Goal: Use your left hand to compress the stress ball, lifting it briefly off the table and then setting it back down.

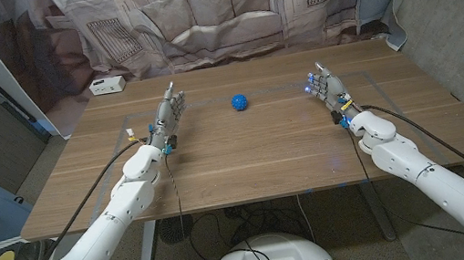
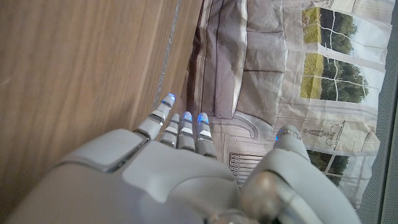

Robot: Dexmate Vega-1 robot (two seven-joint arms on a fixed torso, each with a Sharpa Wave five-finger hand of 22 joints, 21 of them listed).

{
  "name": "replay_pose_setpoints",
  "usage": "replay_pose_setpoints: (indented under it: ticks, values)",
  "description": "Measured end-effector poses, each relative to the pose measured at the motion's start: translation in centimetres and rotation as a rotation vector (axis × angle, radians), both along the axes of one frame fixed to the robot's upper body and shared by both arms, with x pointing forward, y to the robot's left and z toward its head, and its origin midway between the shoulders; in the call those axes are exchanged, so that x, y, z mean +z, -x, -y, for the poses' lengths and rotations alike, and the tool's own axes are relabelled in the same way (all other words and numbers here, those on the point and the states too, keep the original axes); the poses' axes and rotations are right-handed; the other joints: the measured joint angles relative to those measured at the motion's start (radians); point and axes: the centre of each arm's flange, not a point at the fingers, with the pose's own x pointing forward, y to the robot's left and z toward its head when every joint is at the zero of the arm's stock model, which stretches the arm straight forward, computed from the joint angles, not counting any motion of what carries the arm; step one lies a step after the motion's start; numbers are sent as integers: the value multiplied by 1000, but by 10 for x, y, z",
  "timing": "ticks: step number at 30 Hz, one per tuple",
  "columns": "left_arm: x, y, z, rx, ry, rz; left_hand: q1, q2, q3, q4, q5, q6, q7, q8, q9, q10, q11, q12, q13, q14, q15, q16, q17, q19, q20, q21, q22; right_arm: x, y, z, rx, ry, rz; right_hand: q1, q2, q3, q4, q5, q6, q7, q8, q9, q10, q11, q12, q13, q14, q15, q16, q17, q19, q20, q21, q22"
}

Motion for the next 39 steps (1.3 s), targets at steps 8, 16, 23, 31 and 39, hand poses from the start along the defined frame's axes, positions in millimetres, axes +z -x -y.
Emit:
replay_pose_setpoints:
  ticks: [8,16,23,31,39]
  values:
    - [-1,6,6,-5,0,39,33,1,12,-20,-6,41,6,4,0,60,15,17,0,75,15,15,0,75,-18,7,1,-7,4,1,34,-11,-29,0,0,0,0,0,0,0,0,0,9,2,0,0,2,2,0,0,4,4,0,0]
    - [5,18,11,15,-27,83,44,4,16,-25,-9,62,6,12,0,79,10,21,0,95,1,15,0,91,-14,7,1,-10,10,3,36,-17,-36,0,0,0,0,0,0,0,0,0,12,-2,0,0,5,5,0,0,4,4,0,0]
    - [9,25,12,66,-56,115,57,1,16,-33,-9,85,4,12,0,95,11,25,0,112,3,15,0,102,-14,7,1,-6,15,3,32,-11,-2,0,0,0,0,0,14,0,5,0,45,-5,12,0,32,-4,4,0,34,-2,0,0]
    - [17,32,15,154,-110,177,62,7,19,-36,-13,94,2,12,0,111,11,25,0,133,-3,15,0,128,-20,7,0,-6,20,10,39,-1,49,0,0,0,0,0,40,-15,12,0,56,-6,12,-3,35,-6,4,0,32,-2,-7,0]
    - [26,32,26,169,-124,205,66,3,12,-48,-13,144,-9,12,5,188,-14,40,4,233,-24,30,0,227,-22,7,-2,-4,24,17,71,5,85,0,0,0,0,0,51,-21,15,0,71,-11,12,-3,43,-15,4,0,-1,0,-21,5]
